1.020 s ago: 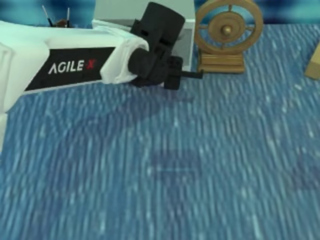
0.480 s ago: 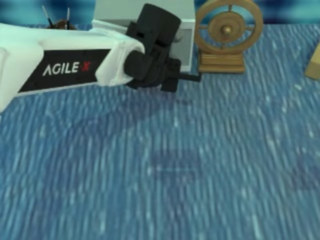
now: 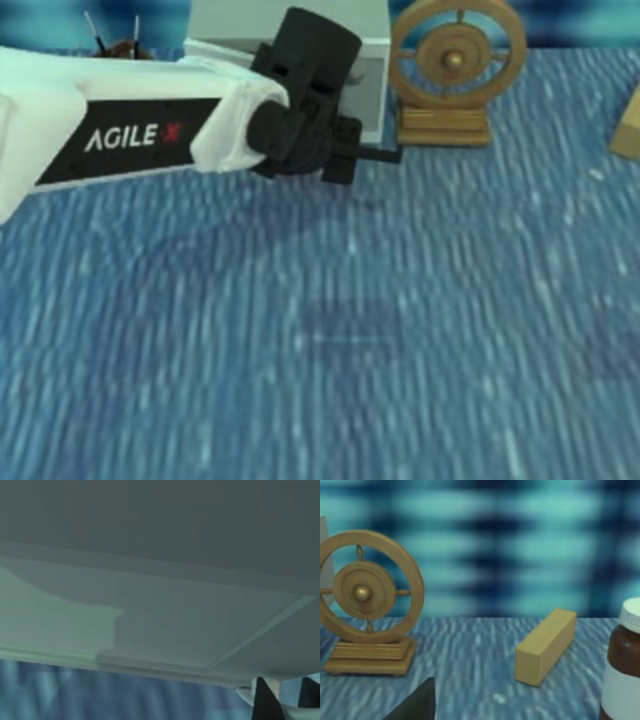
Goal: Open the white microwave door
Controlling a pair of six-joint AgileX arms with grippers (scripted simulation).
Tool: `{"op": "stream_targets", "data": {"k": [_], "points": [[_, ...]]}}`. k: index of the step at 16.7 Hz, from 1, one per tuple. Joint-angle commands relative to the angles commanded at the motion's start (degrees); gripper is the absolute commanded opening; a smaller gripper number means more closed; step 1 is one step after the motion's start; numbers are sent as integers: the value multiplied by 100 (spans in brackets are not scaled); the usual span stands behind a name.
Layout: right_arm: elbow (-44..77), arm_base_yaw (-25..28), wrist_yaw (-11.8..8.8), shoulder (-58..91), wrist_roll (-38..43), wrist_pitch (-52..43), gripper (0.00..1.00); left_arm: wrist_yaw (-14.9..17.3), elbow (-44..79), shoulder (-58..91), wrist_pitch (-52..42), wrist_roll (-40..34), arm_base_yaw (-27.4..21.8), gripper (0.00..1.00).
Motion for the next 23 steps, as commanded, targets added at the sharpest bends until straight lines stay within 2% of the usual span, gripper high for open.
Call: {"op": "stream_targets", "data": {"k": [10,18,23], "points": [[0,0,0,0,0,0,100,0,0,0,0,0,0,0],[0,0,0,0,0,0,100,371,-460,-294,233,451,116,0],[0,0,0,0,0,0,100,376,-465,-298,236,456,118,0]]}}
